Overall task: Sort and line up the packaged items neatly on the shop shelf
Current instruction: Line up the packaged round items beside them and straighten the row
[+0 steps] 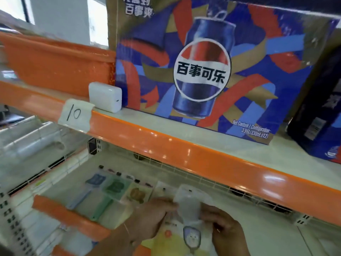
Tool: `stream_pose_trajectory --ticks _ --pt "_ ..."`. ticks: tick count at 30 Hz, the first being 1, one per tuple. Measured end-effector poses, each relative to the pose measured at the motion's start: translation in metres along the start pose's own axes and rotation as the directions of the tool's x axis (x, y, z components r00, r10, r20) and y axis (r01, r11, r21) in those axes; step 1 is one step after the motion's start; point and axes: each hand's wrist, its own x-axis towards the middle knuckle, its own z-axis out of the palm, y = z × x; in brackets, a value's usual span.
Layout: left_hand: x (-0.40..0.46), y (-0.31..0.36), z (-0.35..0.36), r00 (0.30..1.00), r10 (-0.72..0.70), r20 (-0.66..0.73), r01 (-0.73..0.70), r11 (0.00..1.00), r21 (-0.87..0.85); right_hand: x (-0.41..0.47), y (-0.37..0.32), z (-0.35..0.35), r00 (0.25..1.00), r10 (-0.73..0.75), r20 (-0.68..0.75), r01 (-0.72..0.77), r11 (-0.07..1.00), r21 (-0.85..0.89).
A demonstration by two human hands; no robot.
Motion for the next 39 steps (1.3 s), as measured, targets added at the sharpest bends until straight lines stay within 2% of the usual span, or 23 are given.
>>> stream_pose_trajectory --ticks 2,4,5,7,9,11,13,15,19,22,24,26,28,30,32,34,39 --pt "0.007 -0.003 -0.006 0.997 0.033 -0.071 -0.033 0.999 0.01 -0.004 -0.005 0.008 0.996 -0.023 -0.082 0.019 0.999 -0.046" --pt "0.014 -0.007 -0.011 0.989 0.067 -0.13 -0.061 0.997 0.049 -0.01 -0.011 0.015 0.984 0.066 -0.164 -0.063 0.998 0.025" --pt "0.018 -0.009 -0.012 0.984 0.085 -0.157 -0.071 0.993 0.094 -0.012 -0.015 0.017 0.966 0.174 -0.191 -0.162 0.984 0.075" --pt "0.026 -0.013 -0.011 0.971 0.134 -0.197 -0.099 0.979 0.178 -0.015 -0.018 0.02 0.867 0.456 -0.2 -0.413 0.883 0.222" --pt "0.03 -0.019 -0.004 0.968 0.15 -0.2 -0.101 0.967 0.233 -0.018 -0.02 0.021 0.774 0.619 -0.135 -0.566 0.771 0.291" --pt "0.036 -0.027 0.004 0.961 0.158 -0.225 -0.093 0.957 0.276 -0.021 -0.025 0.024 0.781 0.62 -0.074 -0.588 0.771 0.243" --pt "0.04 -0.034 0.012 0.946 0.185 -0.266 -0.091 0.94 0.329 -0.022 -0.025 0.026 0.799 0.593 -0.106 -0.568 0.8 0.194" --pt "0.041 -0.037 0.019 0.933 0.227 -0.28 -0.08 0.887 0.454 -0.023 -0.019 0.026 0.791 0.595 -0.139 -0.574 0.802 0.168" --pt "0.044 -0.038 0.017 0.909 0.371 -0.189 -0.125 0.676 0.726 -0.027 0.006 0.022 0.74 0.648 -0.18 -0.631 0.762 0.146" --pt "0.043 -0.038 0.011 0.879 0.468 -0.093 -0.19 0.522 0.831 -0.022 0.021 0.015 0.71 0.671 -0.211 -0.678 0.733 0.048" --pt "0.046 -0.042 0.004 0.851 0.525 0.002 -0.224 0.36 0.906 -0.014 0.032 0.01 0.688 0.7 -0.192 -0.713 0.702 0.004" --pt "0.051 -0.048 -0.004 0.798 0.59 0.12 -0.257 0.153 0.954 -0.004 0.035 0.007 0.682 0.71 -0.174 -0.727 0.683 -0.062" --pt "0.055 -0.053 -0.011 0.768 0.586 0.259 -0.294 -0.036 0.955 0.005 0.038 0.007 0.691 0.698 -0.189 -0.723 0.665 -0.188" --pt "0.056 -0.061 -0.019 0.762 0.521 0.384 -0.356 -0.158 0.921 0.01 0.037 0.01 0.685 0.698 -0.207 -0.722 0.613 -0.322" --pt "0.056 -0.071 -0.027 0.741 0.487 0.463 -0.397 -0.24 0.886 0.011 0.034 0.015 0.699 0.69 -0.188 -0.671 0.543 -0.504" --pt "0.055 -0.079 -0.033 0.705 0.509 0.494 -0.408 -0.279 0.869 0.009 0.03 0.02 0.73 0.666 -0.154 -0.587 0.497 -0.639" --pt "0.053 -0.087 -0.038 0.664 0.561 0.494 -0.362 -0.337 0.869 -0.004 0.037 0.029 0.725 0.66 -0.196 -0.616 0.495 -0.612"
